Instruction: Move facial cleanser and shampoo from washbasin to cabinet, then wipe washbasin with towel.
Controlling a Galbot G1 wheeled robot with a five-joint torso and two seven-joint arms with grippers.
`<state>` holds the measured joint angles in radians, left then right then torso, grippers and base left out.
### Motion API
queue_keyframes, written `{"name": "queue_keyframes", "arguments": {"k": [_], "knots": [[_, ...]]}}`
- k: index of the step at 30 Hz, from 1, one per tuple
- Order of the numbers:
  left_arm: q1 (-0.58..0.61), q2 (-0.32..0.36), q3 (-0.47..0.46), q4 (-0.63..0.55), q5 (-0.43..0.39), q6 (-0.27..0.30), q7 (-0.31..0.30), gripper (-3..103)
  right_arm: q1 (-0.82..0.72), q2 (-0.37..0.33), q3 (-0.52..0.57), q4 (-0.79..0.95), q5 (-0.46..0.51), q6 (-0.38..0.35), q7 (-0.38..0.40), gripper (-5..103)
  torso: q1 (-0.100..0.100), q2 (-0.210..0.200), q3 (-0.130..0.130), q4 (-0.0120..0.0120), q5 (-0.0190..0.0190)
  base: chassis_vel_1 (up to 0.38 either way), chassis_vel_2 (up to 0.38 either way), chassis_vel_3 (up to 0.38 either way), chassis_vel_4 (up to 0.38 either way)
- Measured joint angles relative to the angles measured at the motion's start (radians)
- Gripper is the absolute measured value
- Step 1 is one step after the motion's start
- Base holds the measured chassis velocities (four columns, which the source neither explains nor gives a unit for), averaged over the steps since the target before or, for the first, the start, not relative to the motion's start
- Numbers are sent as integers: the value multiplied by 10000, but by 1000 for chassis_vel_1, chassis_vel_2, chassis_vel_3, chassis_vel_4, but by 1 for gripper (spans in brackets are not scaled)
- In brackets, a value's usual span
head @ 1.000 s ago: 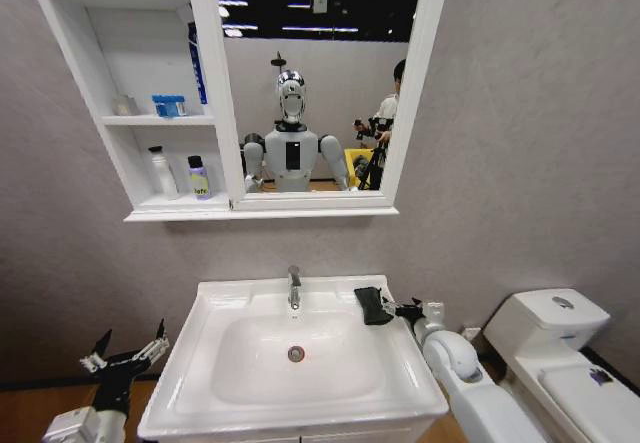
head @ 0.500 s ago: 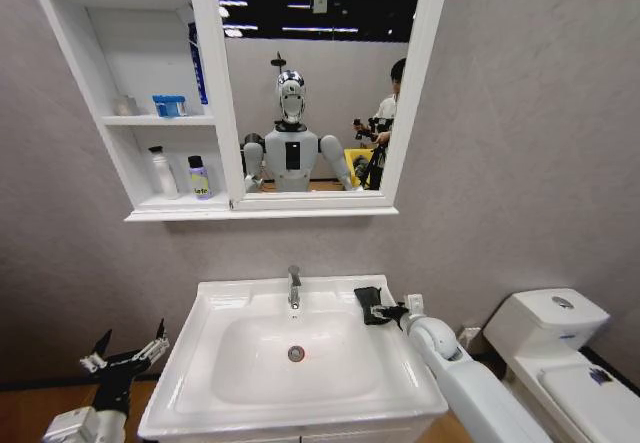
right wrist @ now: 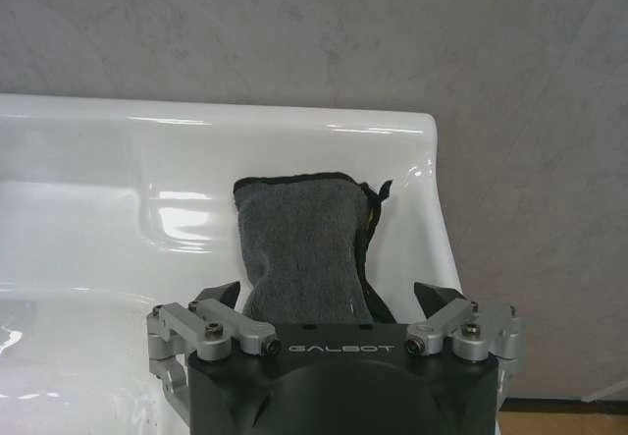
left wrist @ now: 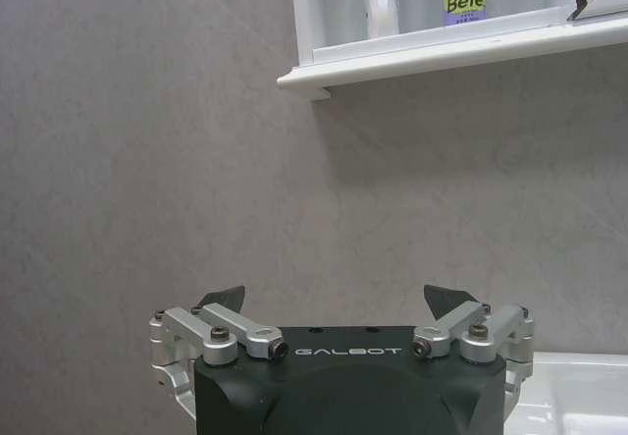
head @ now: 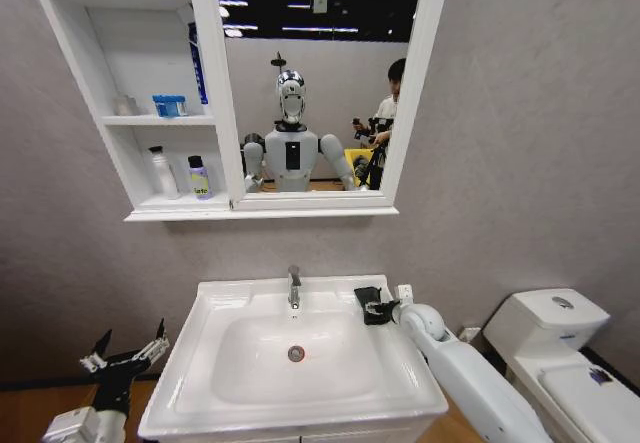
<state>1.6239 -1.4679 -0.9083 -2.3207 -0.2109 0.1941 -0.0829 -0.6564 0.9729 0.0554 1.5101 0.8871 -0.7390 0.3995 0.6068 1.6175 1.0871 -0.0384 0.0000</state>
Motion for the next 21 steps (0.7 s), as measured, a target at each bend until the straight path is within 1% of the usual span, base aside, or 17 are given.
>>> {"name": "queue_keyframes", "arguments": {"k": [4,12,13,18,21], "knots": [[0,0,0,0,0,0,0,100,203,-5,-257,-311,-6,-1,98,97,1,0,0,0,0,0,0,0,0],[0,0,0,0,0,0,0,100,568,128,-461,-776,-137,7,41,97,0,1,-1,1,0,0,0,0,0],[0,0,0,0,0,0,0,100,643,161,-485,-862,-165,10,11,99,0,1,-1,0,0,0,0,0,0],[0,0,0,0,0,0,0,100,802,255,-550,-1039,-224,16,-18,95,1,1,0,0,0,0,0,0,0],[0,0,0,0,0,0,0,100,896,423,-625,-1170,-229,34,-14,91,0,1,-1,-1,0,0,0,0,0]]}}
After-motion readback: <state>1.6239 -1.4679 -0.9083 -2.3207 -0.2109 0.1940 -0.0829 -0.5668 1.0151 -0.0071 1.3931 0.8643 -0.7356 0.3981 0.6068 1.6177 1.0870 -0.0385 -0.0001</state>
